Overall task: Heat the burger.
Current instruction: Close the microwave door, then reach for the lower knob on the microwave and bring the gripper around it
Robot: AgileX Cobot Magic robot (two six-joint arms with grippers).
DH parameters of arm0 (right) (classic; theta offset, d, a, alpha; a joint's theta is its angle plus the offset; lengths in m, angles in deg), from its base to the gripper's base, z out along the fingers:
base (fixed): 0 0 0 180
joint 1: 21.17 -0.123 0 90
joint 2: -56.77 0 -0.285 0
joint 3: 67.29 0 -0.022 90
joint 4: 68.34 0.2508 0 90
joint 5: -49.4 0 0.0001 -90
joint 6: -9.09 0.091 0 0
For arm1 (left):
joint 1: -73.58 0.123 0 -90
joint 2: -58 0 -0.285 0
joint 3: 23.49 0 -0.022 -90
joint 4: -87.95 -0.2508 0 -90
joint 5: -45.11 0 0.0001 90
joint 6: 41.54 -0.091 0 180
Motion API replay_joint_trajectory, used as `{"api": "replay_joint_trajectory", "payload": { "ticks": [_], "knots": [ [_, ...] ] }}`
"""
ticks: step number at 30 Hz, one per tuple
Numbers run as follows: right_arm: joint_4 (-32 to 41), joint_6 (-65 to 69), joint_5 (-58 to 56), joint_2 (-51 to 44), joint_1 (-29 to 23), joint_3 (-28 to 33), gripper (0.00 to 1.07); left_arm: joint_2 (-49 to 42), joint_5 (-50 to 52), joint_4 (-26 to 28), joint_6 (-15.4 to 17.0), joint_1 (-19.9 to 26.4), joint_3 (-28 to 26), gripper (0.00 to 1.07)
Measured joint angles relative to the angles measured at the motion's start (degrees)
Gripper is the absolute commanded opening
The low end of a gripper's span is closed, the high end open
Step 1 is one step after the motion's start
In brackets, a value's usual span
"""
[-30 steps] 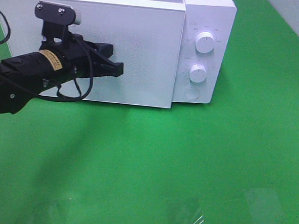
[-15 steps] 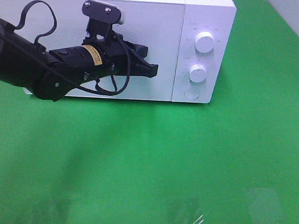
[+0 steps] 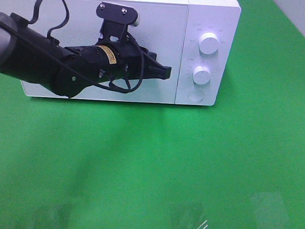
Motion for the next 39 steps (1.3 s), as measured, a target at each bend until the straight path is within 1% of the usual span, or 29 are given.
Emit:
{"api": "replay_joint_trajectory", "payload": {
  "ticks": [1,2,3,4,5,6,7,8,9,10,11,12,13,14,15,16,17,18,19,20,21,22,23,25,26,31,34,36,39],
  "knots": [
    [0.00,0.00,0.00,0.00,0.00,0.00,0.74,0.00,0.00,0.00,0.00,0.00,0.00,0.00],
    [0.00,0.00,0.00,0.00,0.00,0.00,0.74,-1.32,-2.92,0.97,0.00,-0.29,0.23,0.05],
    [0.00,0.00,0.00,0.00,0.00,0.00,0.74,-1.32,-2.92,0.97,0.00,-0.29,0.23,0.05],
    [0.00,0.00,0.00,0.00,0.00,0.00,0.74,-2.86,-7.85,1.20,0.00,-0.69,0.40,0.10],
    [0.00,0.00,0.00,0.00,0.00,0.00,0.74,-2.86,-7.85,1.20,0.00,-0.69,0.40,0.10],
    [0.00,0.00,0.00,0.00,0.00,0.00,0.74,-3.61,-10.14,1.26,0.00,-1.03,0.46,0.22],
    [0.00,0.00,0.00,0.00,0.00,0.00,0.74,-5.16,-15.99,1.32,0.00,-1.26,0.46,0.38],
    [0.00,0.00,0.00,0.00,0.00,0.00,0.74,-5.16,-15.99,1.32,0.00,-1.26,0.46,0.38],
    [0.00,0.00,0.00,0.00,0.00,0.00,0.74,-6.59,-22.12,1.38,0.06,-1.43,0.46,0.58],
    [0.00,0.00,0.00,0.00,0.00,0.00,0.74,-6.59,-22.12,1.38,0.06,-1.43,0.46,0.58],
    [0.00,0.00,0.00,0.00,0.00,0.00,0.74,-8.19,-27.85,1.38,0.34,-1.43,0.46,0.76],
    [0.00,0.00,0.00,0.00,0.00,0.00,0.74,-9.11,-31.05,1.60,0.52,-1.43,0.46,0.84],
    [0.00,0.00,0.00,0.00,0.00,0.00,0.74,-9.11,-31.05,1.60,0.52,-1.43,0.46,0.84],
    [0.00,0.00,0.00,0.00,0.00,0.00,0.74,-10.71,-36.73,1.95,0.97,-1.43,0.46,0.91],
    [0.00,0.00,0.00,0.00,0.00,0.00,0.74,-10.71,-36.73,1.95,0.97,-1.43,0.46,0.91],
    [0.00,0.00,0.00,0.00,0.00,0.00,0.74,-12.55,-42.46,2.41,1.09,-1.43,0.46,0.92],
    [0.00,0.00,0.00,0.00,0.00,0.00,0.74,-12.55,-42.46,2.41,1.09,-1.43,0.46,0.92],
    [0.00,0.00,0.00,0.00,0.00,0.00,0.74,-14.15,-48.64,2.92,1.26,-1.43,0.46,0.92],
    [0.00,0.00,0.00,0.00,0.00,0.00,0.74,-15.07,-51.62,3.27,1.26,-1.43,0.46,0.92],
    [0.00,0.00,0.00,0.00,0.00,0.00,0.74,-15.07,-51.62,3.27,1.26,-1.43,0.46,0.92],
    [0.00,0.00,0.00,0.00,0.00,0.00,0.74,-16.67,-56.67,3.72,1.32,-1.43,0.46,0.91],
    [0.00,0.00,0.00,0.00,0.00,0.00,0.74,-16.67,-56.67,3.72,1.32,-1.43,0.46,0.91],
    [0.00,0.00,0.00,0.00,0.00,0.00,0.74,-18.39,-60.96,3.90,1.38,-1.43,0.46,0.91],
    [0.00,0.00,0.00,0.00,0.00,0.00,0.74,-19.25,-62.97,3.95,1.38,-1.43,0.46,0.91],
    [0.00,0.00,0.00,0.00,0.00,0.00,0.74,-20.74,-66.81,4.01,1.38,-1.43,0.46,0.91],
    [0.00,0.00,0.00,0.00,0.00,0.00,0.74,-24.58,-74.66,4.07,1.32,-1.43,0.46,0.91],
    [0.00,0.00,0.00,0.00,0.00,0.00,0.74,-25.90,-76.89,4.07,1.32,-1.09,0.46,0.91],
    [0.00,0.00,0.00,0.00,0.00,0.00,0.74,-28.53,-80.04,4.13,1.66,2.12,0.46,0.91],
    [0.00,0.00,0.00,0.00,0.00,0.00,0.74,-28.99,-80.79,4.13,1.72,3.55,0.46,0.91]
  ]
}}
